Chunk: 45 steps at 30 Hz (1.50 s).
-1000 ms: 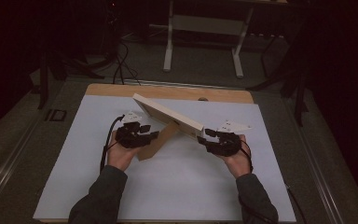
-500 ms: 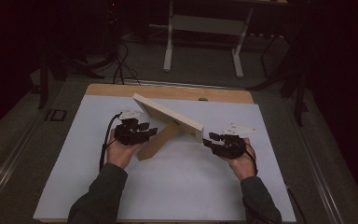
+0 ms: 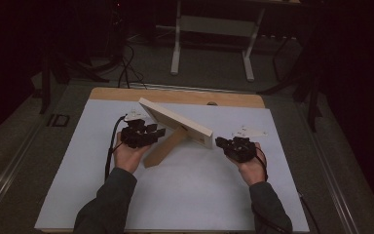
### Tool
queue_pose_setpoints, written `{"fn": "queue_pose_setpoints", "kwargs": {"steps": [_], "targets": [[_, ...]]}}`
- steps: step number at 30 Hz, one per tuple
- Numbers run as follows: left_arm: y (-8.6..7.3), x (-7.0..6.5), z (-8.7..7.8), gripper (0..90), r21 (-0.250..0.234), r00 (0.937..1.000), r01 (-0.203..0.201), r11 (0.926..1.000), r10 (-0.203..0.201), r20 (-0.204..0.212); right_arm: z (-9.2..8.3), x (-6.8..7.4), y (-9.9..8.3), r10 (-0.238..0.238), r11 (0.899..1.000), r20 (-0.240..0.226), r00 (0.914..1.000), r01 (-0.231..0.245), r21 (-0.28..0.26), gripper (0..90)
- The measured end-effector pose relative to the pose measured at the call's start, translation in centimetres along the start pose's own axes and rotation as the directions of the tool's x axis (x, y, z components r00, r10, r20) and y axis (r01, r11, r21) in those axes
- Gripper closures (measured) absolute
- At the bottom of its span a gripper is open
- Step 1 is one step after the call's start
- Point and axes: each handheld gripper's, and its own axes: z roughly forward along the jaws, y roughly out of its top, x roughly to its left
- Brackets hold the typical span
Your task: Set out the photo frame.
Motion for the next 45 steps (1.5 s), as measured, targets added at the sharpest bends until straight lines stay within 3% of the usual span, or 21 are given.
{"fn": "queue_pose_setpoints", "kwargs": {"steps": [3,15,28,45], "targets": [[0.2,0.1,0.1,61.7,-0.001,1.0,0.009,1.0,-0.009,0.003,0.1,0.1,0.3,0.005,1.0,0.013,0.9999,-0.005,-0.004,89.5],[1.0,-0.3,0.9,90.0,0.011,0.9996,0.008,0.9999,-0.008,-0.028,0.1,0.0,1.2,0.025,0.999,0.03,0.9993,-0.024,-0.027,89.6],[2.4,-1.5,1.6,90.0,-0.006,0.9994,-0.004,1.0,0.004,-0.035,-0.2,0.4,2.5,0.028,0.997,-0.002,0.9996,-0.028,-0.07,89.6],[2.6,-1.6,1.9,90.0,-0.003,0.9987,0.005,1.0,-0.005,-0.051,0.0,1.0,3.3,0.014,0.997,-0.019,0.9997,-0.016,-0.078,89.7]]}}
